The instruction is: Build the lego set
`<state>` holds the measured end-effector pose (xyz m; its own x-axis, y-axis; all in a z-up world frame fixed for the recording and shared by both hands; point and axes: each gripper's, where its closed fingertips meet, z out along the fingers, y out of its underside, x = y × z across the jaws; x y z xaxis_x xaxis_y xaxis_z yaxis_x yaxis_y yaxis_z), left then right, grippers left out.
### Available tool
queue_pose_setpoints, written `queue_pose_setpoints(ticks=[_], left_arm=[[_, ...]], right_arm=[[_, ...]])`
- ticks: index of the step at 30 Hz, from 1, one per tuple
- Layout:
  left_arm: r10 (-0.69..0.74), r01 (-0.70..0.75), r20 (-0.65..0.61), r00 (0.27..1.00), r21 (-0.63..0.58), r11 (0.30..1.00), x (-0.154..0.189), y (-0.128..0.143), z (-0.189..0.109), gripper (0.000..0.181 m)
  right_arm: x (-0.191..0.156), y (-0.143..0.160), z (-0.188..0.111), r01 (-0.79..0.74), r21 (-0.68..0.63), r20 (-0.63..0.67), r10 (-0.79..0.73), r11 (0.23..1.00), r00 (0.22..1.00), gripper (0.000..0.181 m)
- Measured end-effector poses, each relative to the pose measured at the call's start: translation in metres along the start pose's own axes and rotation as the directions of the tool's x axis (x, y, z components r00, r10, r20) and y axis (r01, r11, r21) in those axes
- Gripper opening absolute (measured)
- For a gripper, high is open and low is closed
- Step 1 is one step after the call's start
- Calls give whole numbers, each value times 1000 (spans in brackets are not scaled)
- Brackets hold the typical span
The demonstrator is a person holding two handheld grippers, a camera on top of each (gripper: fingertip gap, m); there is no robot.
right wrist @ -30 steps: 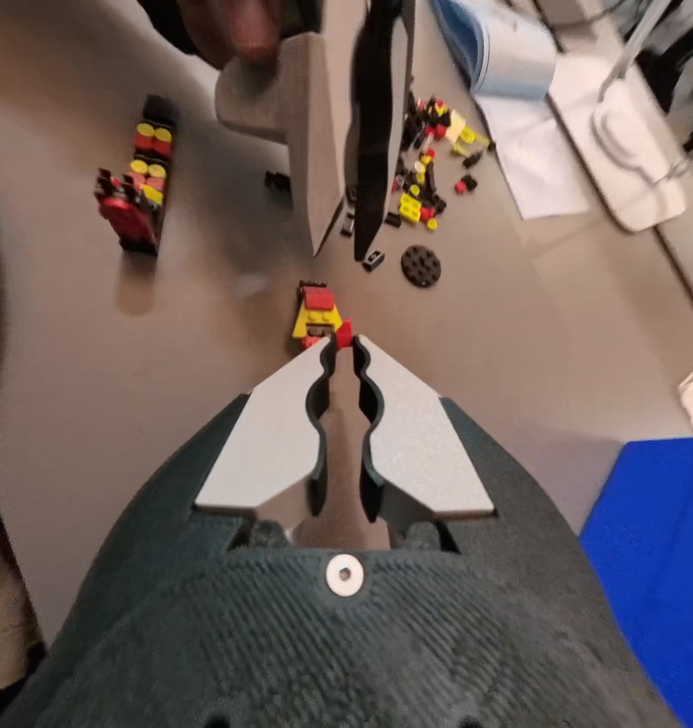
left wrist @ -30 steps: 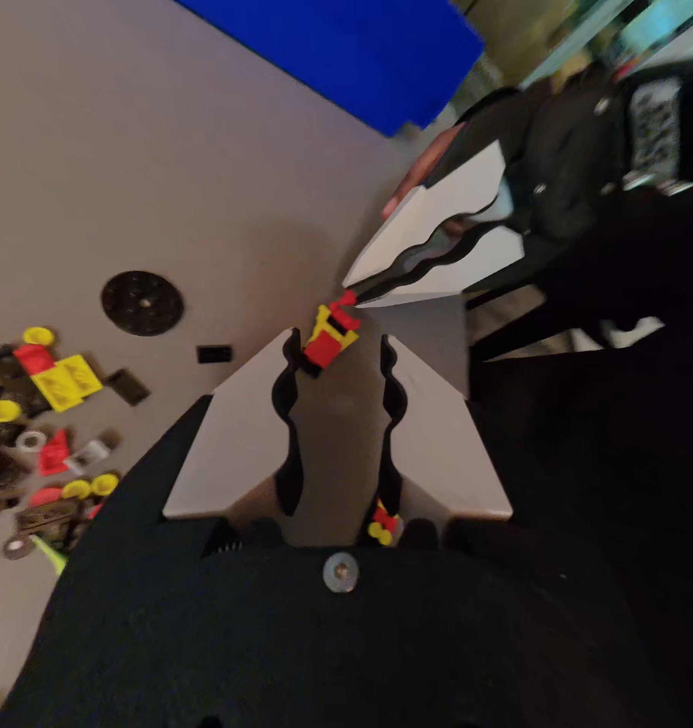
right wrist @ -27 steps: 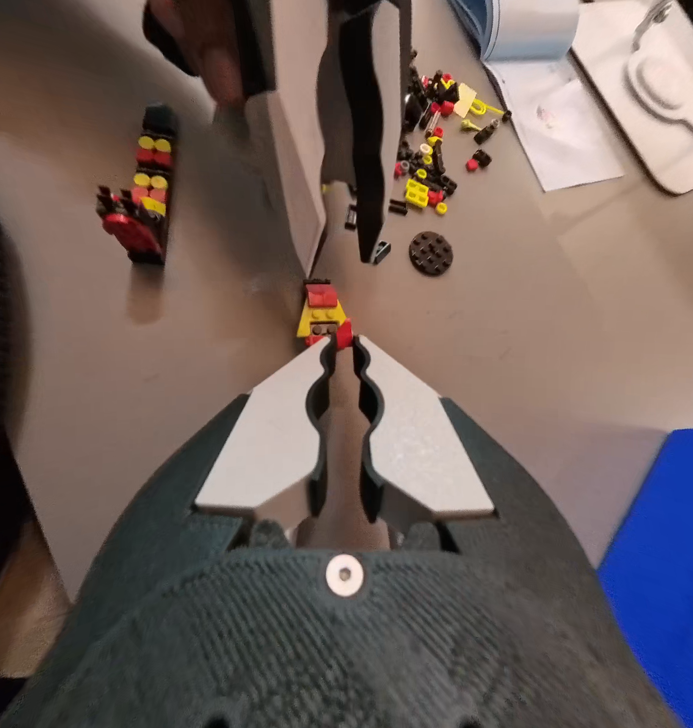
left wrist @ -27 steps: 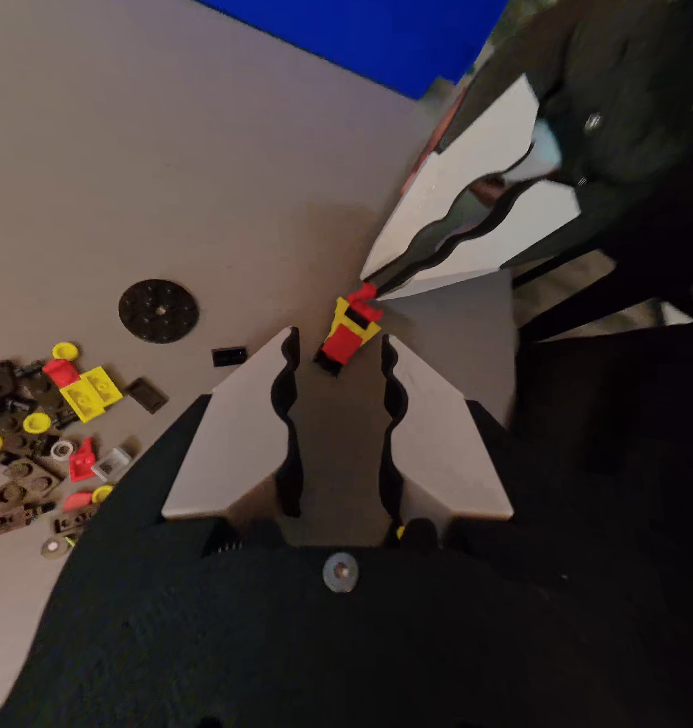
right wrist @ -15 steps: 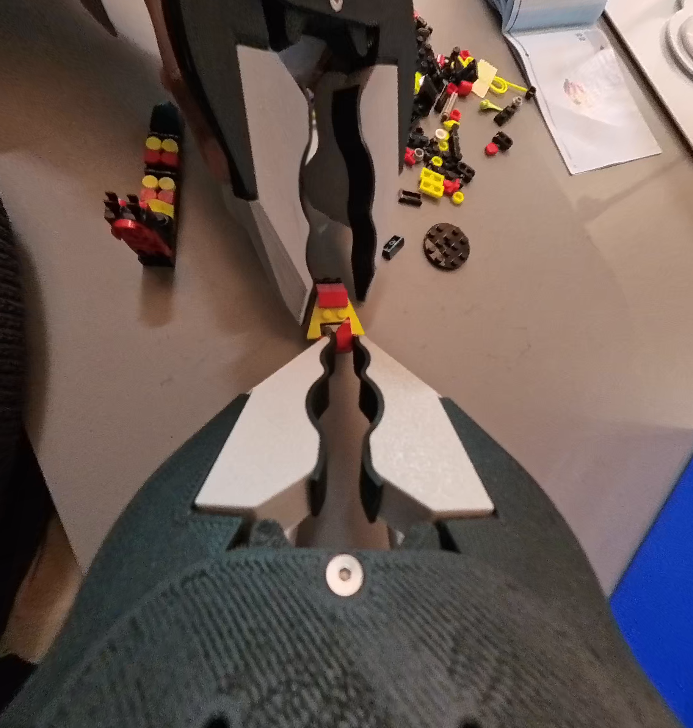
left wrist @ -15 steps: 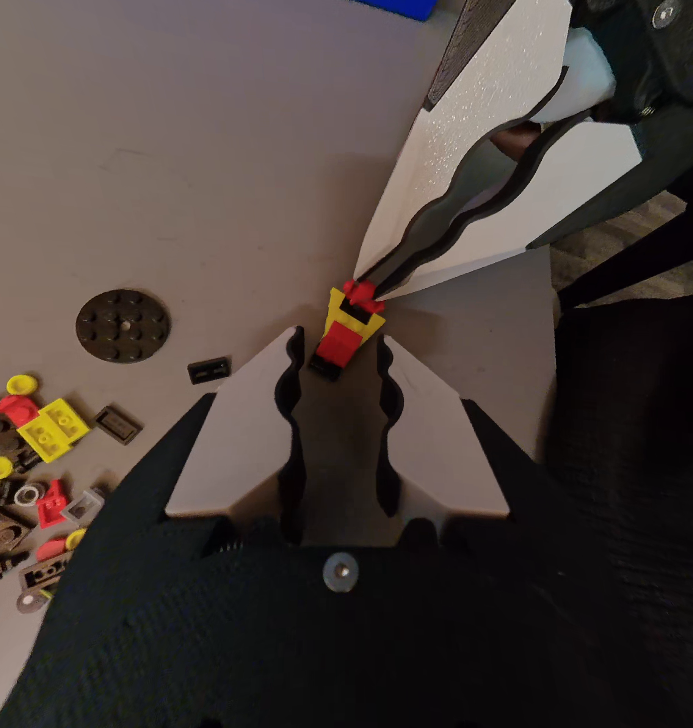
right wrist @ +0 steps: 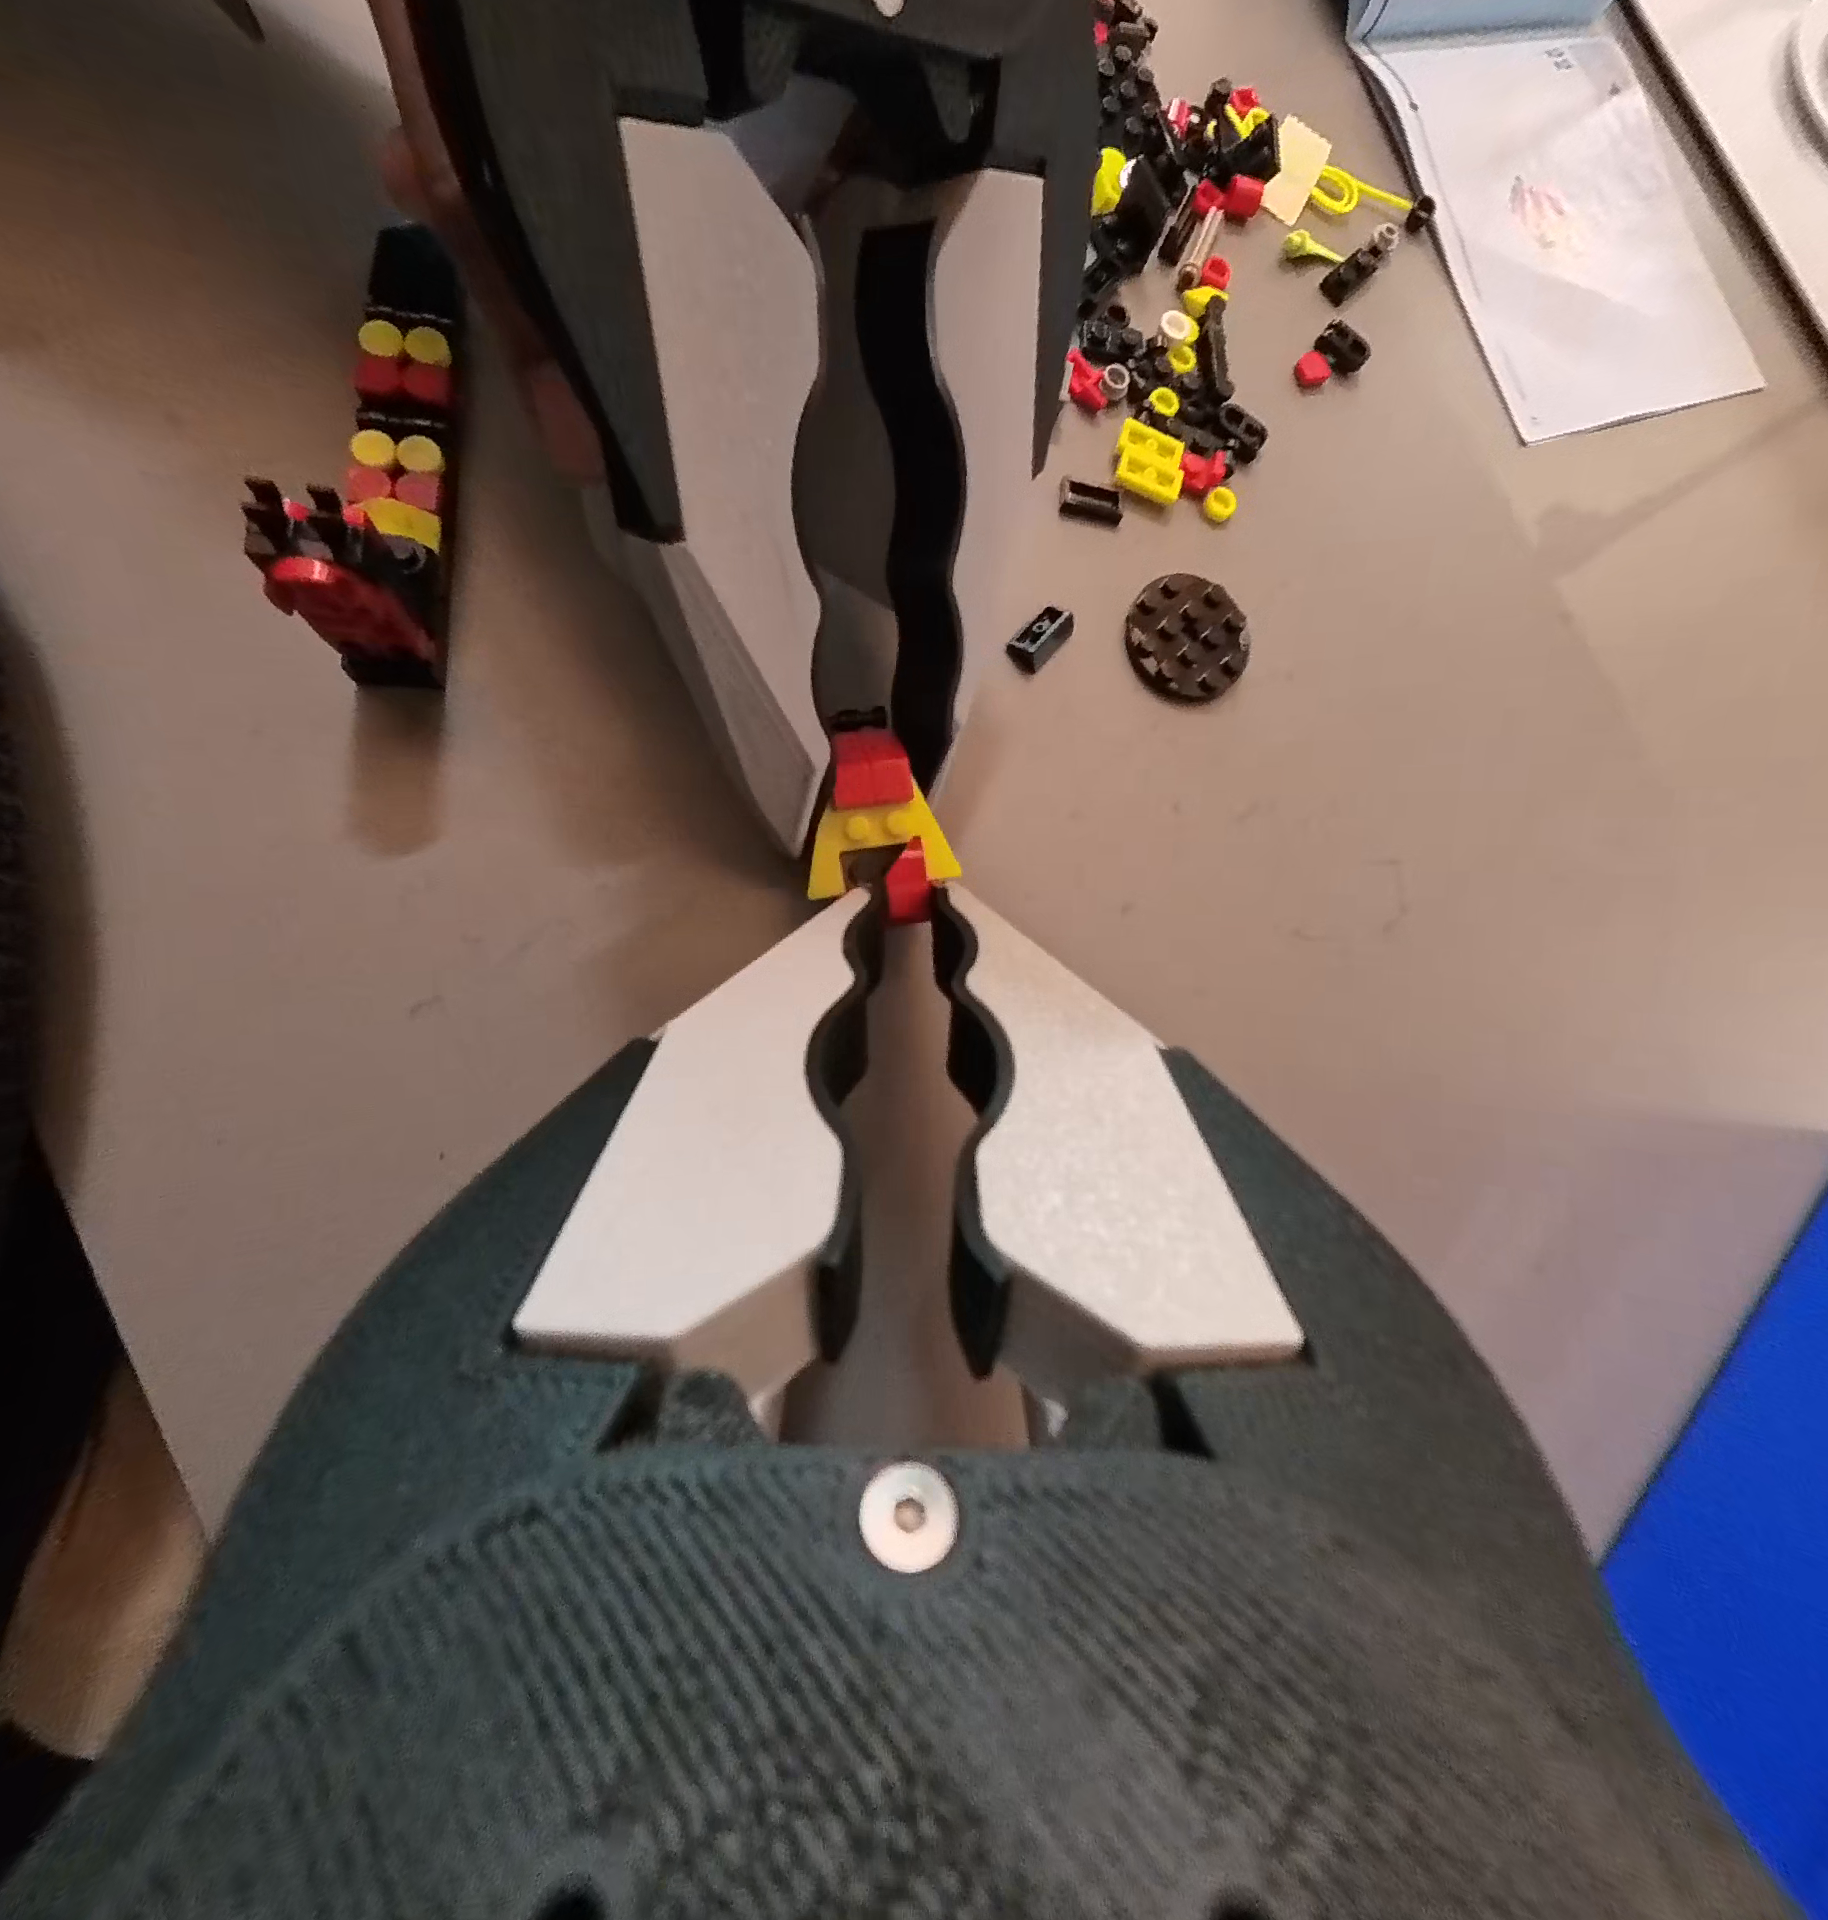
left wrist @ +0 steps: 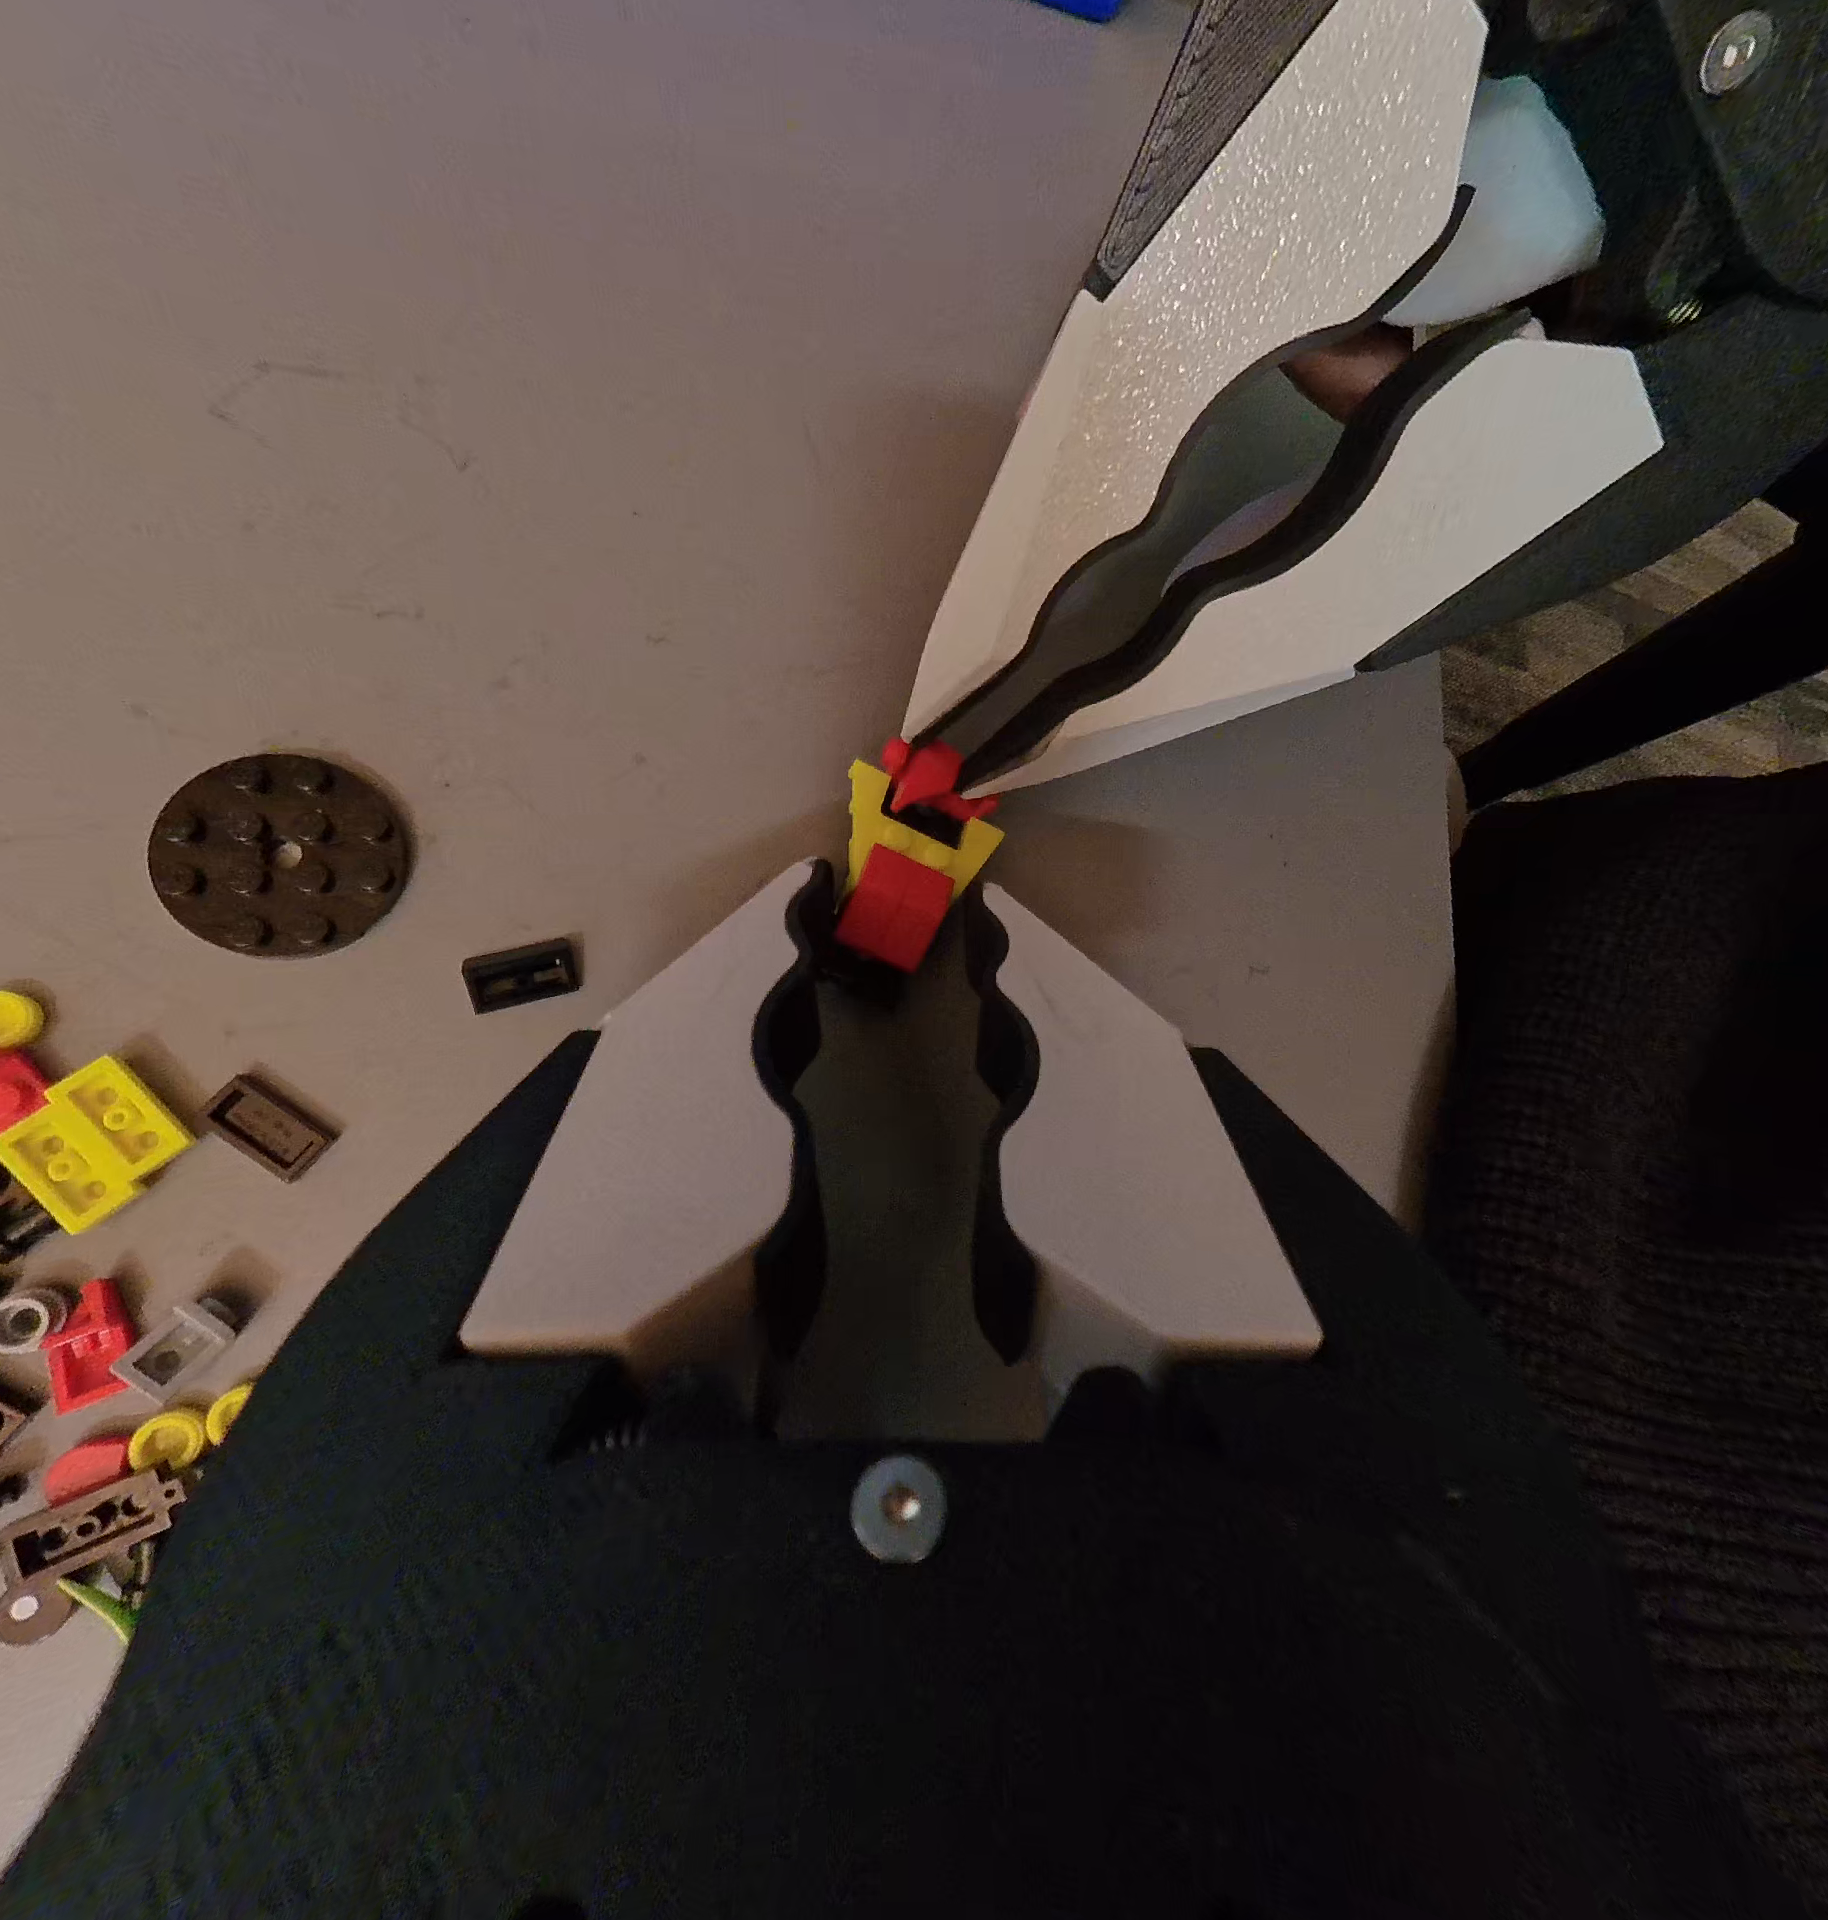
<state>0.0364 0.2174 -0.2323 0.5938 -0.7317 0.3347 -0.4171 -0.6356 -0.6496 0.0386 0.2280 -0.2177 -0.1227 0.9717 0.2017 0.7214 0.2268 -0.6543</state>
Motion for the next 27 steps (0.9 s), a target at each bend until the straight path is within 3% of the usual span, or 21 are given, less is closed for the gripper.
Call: queue_pose_setpoints(ticks=[14, 19, 22, 27], left_arm=[[-17, 17, -13, 1000, -2, 1000, 0, 1, -1, 21], [-28, 28, -29, 999, 1, 1000, 1, 2, -2, 21], [-38, 39, -43, 998, 3, 999, 1, 2, -2, 20], [-37, 38, -50, 998, 15, 999, 0, 3, -3, 20]], right_arm=[[0, -2, -1, 9, 17, -3, -9, 1000, 1000, 10], [7, -11, -9, -154, 116, 56, 148, 981, 987, 18], [9, -7, -7, -396, 117, 191, 371, 911, 909, 30], [7, -1, -6, -693, 36, 401, 625, 720, 670, 34]])
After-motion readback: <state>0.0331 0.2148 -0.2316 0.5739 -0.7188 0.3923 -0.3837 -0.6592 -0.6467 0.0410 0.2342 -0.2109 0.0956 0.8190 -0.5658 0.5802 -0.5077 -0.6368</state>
